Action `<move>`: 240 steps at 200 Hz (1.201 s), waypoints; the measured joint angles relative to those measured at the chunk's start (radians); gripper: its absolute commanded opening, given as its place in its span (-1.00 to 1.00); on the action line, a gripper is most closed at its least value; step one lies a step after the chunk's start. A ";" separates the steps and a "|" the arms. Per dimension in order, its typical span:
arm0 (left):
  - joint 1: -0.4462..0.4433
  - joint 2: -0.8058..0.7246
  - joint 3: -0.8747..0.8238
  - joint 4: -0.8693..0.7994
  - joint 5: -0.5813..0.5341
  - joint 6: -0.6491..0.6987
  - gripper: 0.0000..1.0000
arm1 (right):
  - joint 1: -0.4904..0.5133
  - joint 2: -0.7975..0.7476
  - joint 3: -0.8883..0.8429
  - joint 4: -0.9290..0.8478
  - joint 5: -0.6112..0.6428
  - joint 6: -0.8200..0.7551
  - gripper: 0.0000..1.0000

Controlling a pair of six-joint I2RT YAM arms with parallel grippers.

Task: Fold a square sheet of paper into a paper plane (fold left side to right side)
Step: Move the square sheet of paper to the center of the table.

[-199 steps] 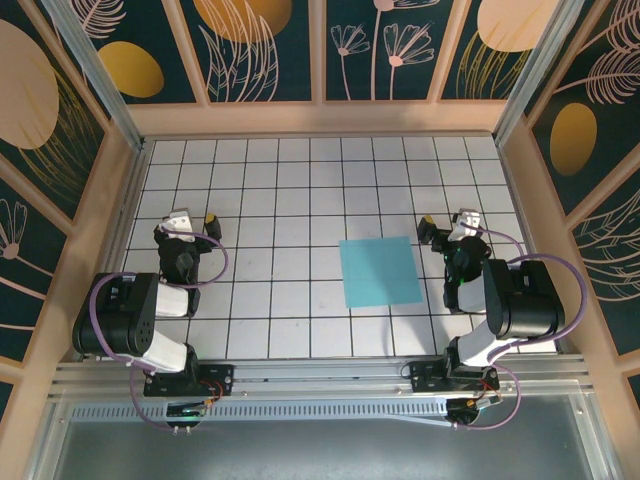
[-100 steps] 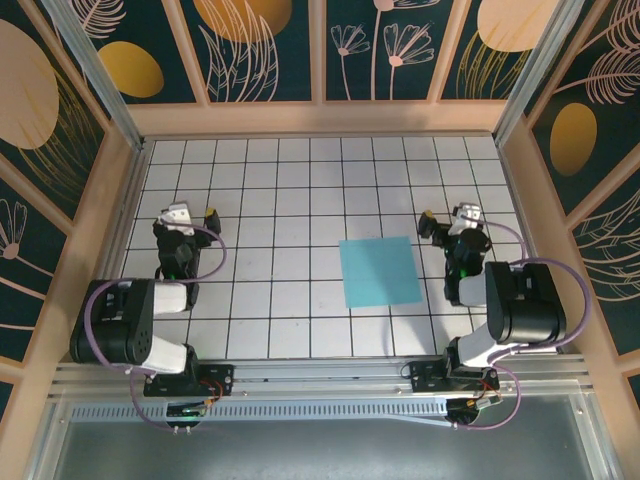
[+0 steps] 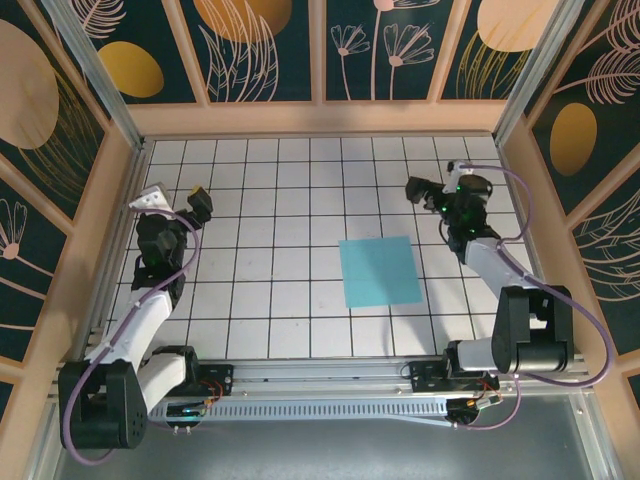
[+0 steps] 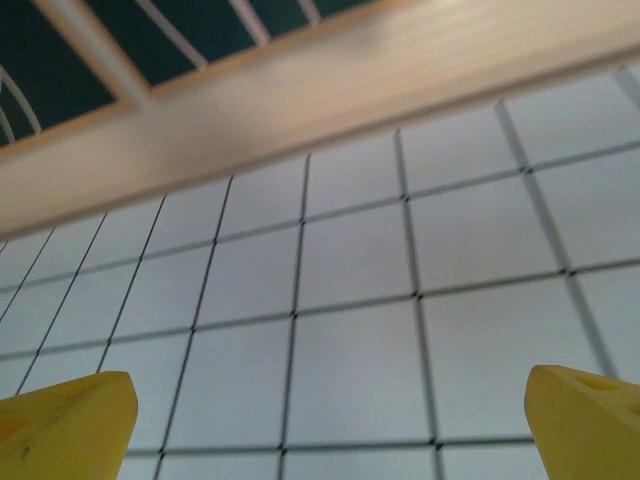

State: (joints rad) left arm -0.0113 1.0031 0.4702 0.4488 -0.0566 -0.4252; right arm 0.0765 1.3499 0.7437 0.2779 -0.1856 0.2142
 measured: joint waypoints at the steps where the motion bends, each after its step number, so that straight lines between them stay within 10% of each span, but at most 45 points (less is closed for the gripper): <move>1: 0.000 -0.003 -0.001 -0.007 0.005 -0.007 0.98 | 0.005 0.000 0.001 -0.007 0.001 0.003 0.99; 79: 0.000 -0.110 -0.147 -0.181 0.218 -0.262 0.98 | 0.200 0.037 0.000 -0.240 0.008 0.075 0.99; 240: 0.000 -0.018 -0.185 -0.138 0.323 -0.336 0.98 | 0.323 0.220 -0.040 -0.257 -0.019 0.154 0.84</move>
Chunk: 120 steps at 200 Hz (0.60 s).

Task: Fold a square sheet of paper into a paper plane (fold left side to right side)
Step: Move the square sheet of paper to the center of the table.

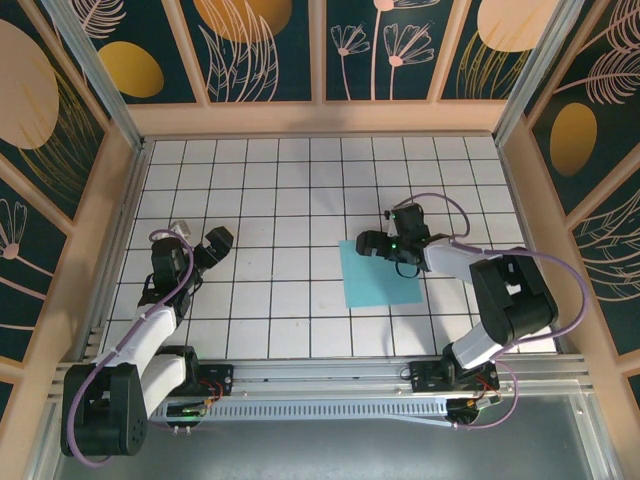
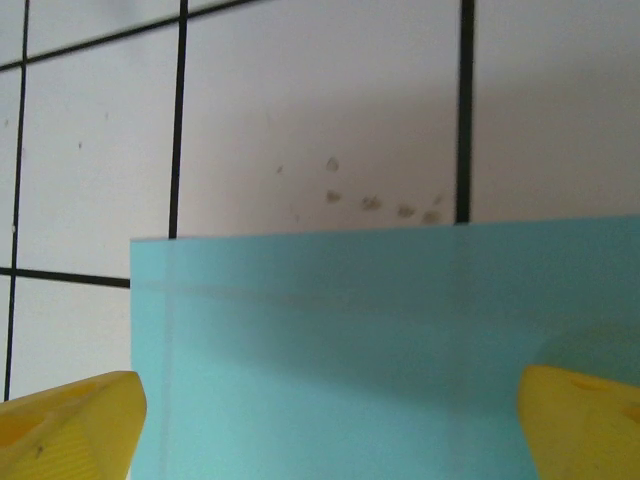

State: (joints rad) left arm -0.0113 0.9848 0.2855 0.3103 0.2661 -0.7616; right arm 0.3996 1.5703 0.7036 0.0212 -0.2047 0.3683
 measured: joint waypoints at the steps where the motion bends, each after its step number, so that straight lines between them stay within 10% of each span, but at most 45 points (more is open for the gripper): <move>1: 0.000 0.000 0.000 0.000 0.000 0.000 0.98 | 0.002 0.002 0.000 0.002 0.000 0.001 0.84; 120: 0.000 0.005 0.002 0.000 0.000 0.000 0.98 | 0.122 0.156 0.099 0.193 -0.027 0.192 0.82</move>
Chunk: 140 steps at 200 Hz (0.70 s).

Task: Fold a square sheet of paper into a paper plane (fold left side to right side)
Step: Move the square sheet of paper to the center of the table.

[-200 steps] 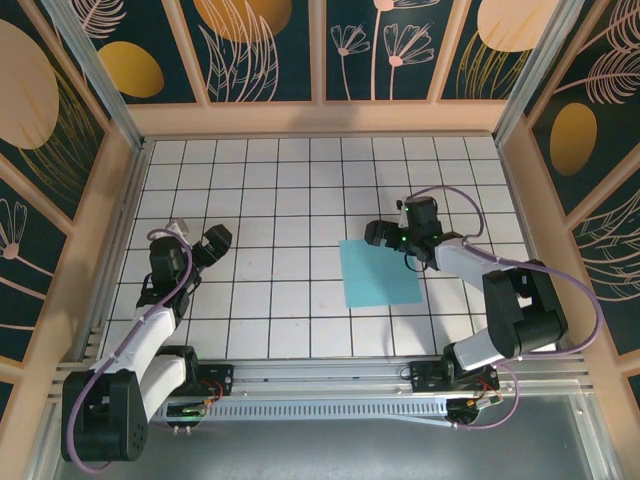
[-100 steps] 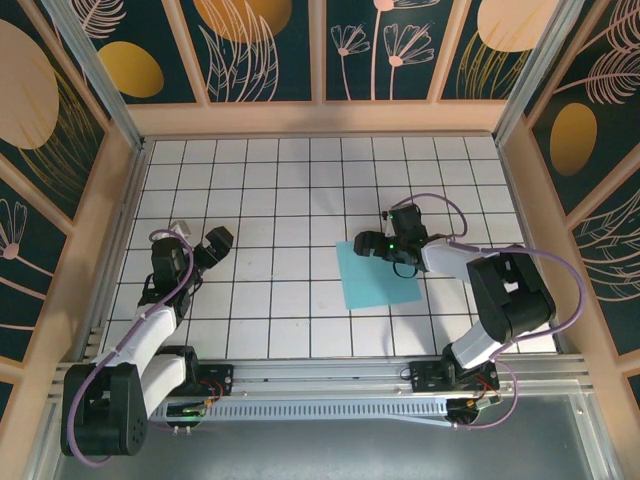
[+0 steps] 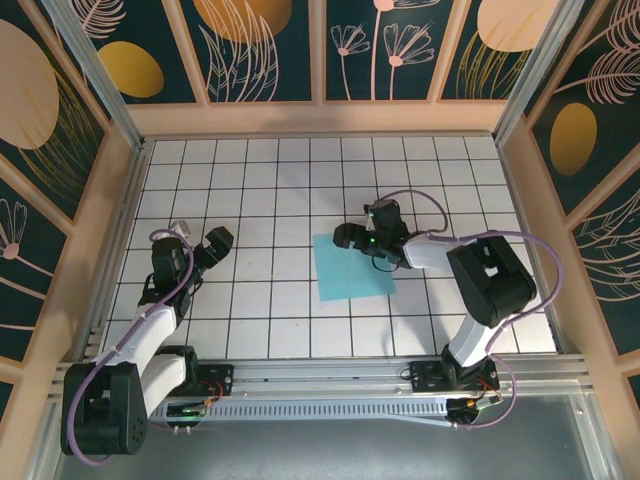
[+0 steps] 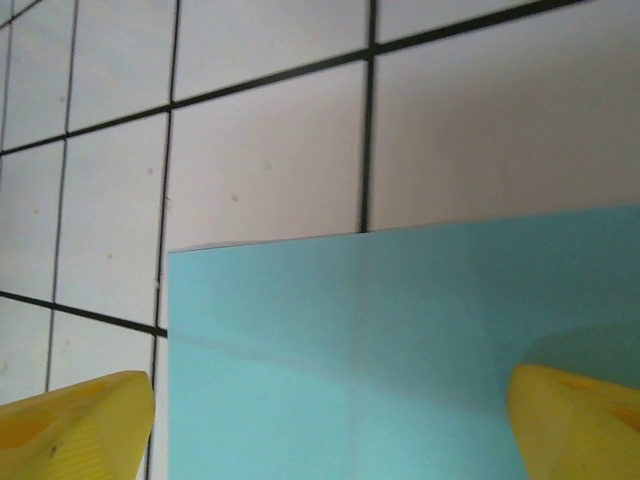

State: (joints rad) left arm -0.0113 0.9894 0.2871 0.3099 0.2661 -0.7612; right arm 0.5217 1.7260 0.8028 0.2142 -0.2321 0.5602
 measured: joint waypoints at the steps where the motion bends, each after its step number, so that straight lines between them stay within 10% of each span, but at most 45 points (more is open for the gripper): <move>1: 0.000 0.000 0.000 0.000 0.000 0.000 0.98 | 0.001 0.002 0.002 0.001 0.000 0.002 0.82; 140: 0.000 0.034 0.026 -0.002 0.036 0.000 0.98 | 0.097 0.185 0.220 0.040 0.058 0.097 0.84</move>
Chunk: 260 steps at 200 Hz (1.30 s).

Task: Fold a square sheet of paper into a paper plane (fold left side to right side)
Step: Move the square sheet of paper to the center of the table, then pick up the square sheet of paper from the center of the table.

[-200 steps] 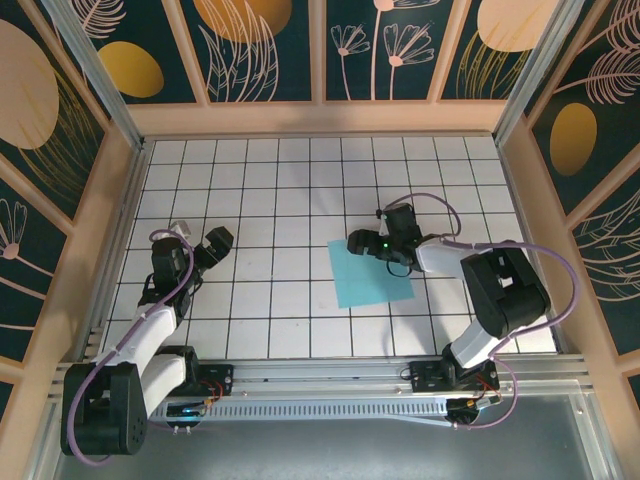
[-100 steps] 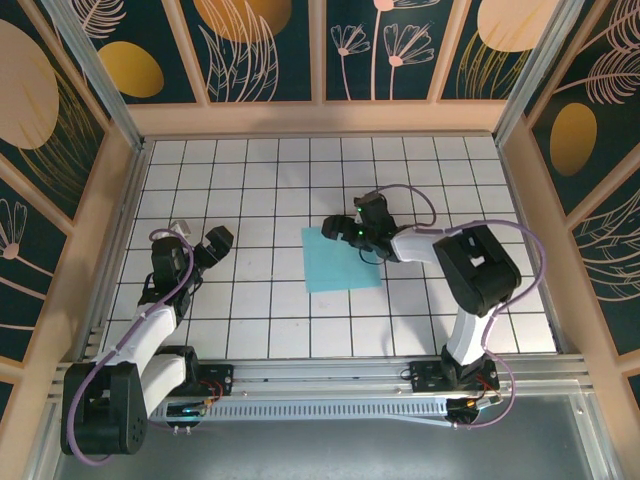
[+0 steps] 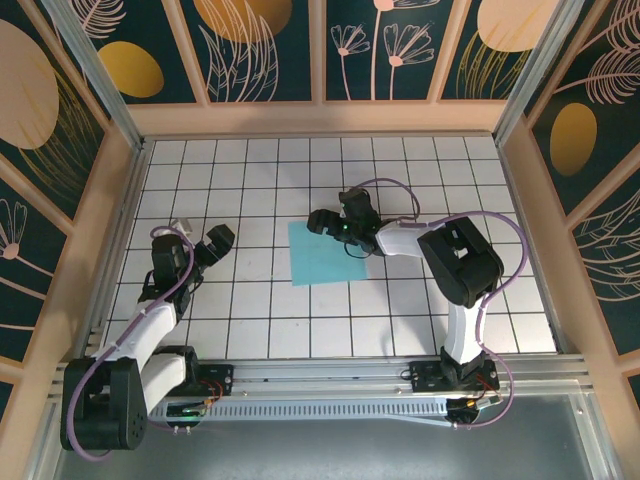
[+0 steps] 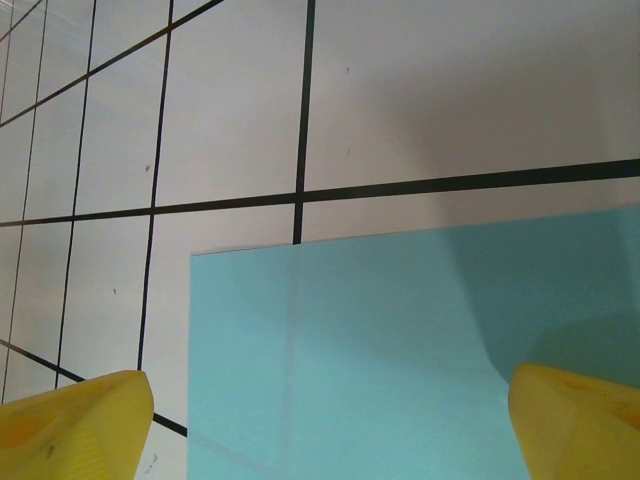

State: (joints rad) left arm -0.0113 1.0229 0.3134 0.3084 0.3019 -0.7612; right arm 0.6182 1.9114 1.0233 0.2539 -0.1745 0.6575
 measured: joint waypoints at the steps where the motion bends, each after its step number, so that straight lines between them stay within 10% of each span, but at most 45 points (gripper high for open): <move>1: 0.000 0.001 0.001 0.000 0.002 0.000 0.98 | 0.000 0.000 0.000 -0.001 0.000 0.000 0.84; 70: -0.029 0.079 0.060 0.001 0.087 0.000 0.90 | 0.005 -0.041 0.014 -0.085 0.013 -0.050 0.96; 260: -0.481 0.457 0.288 0.053 0.088 -0.082 -0.05 | -0.095 -0.045 0.134 -0.290 0.129 -0.317 0.98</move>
State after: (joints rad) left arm -0.4919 1.4799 0.6018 0.3614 0.3897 -0.8433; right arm 0.5232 1.8664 1.1568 -0.0360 -0.0460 0.3408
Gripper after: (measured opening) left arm 0.490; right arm 0.990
